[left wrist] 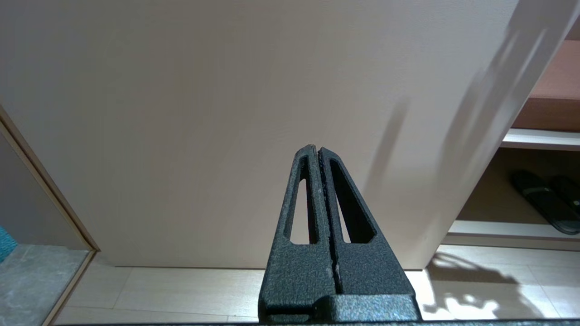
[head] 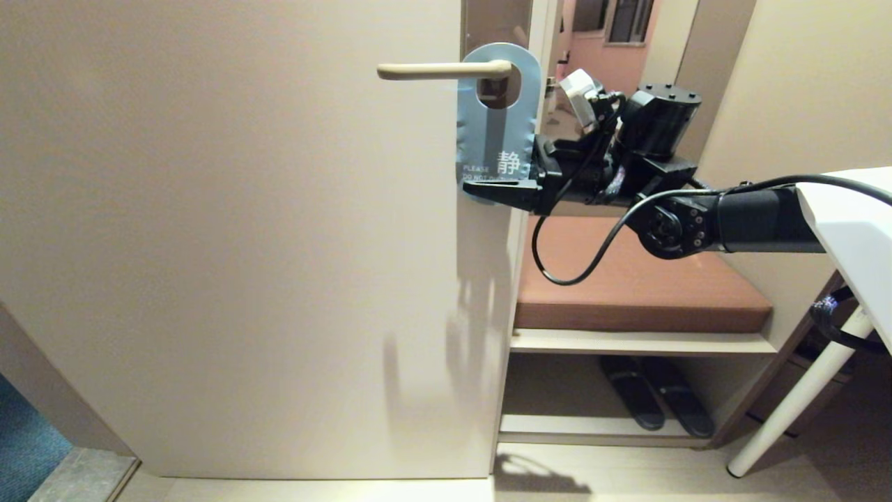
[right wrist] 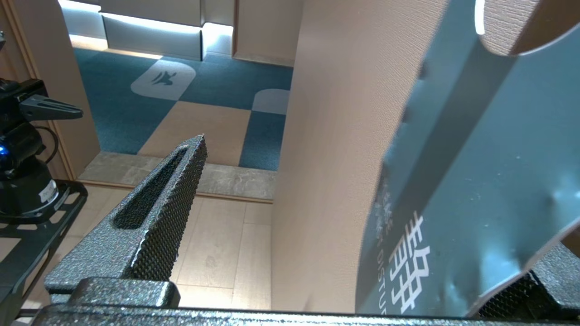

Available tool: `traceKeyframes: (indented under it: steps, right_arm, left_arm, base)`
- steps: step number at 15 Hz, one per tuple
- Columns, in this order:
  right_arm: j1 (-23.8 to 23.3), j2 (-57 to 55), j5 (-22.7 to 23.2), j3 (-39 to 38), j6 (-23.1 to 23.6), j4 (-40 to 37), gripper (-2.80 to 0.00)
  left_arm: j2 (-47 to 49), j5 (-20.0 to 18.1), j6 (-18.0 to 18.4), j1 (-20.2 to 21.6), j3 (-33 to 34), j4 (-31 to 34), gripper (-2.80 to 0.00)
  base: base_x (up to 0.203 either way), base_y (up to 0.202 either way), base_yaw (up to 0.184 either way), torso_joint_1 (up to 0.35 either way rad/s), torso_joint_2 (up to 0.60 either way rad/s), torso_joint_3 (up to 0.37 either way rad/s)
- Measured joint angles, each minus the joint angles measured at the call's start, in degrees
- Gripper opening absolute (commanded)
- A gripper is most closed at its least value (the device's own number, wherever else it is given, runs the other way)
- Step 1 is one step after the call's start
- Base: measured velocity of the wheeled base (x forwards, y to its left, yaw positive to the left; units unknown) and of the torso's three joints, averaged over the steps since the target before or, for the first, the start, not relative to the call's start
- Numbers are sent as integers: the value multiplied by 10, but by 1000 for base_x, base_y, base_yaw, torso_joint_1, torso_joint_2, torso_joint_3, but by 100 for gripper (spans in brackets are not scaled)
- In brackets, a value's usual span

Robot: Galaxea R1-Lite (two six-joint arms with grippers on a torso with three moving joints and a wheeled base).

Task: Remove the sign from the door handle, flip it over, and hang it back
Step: Take down the sign

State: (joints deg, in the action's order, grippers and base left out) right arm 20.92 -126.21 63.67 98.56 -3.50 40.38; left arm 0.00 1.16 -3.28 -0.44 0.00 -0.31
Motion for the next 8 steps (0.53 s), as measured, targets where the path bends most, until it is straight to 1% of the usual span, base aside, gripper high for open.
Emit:
traceKeyframes:
  steps: [8]
  right_arm:
    - [7, 0, 0, 1, 0, 1, 0]
  left_arm:
    - [0, 0, 0, 0, 0, 0, -280]
  base:
    - [0, 0, 0, 0, 0, 0]
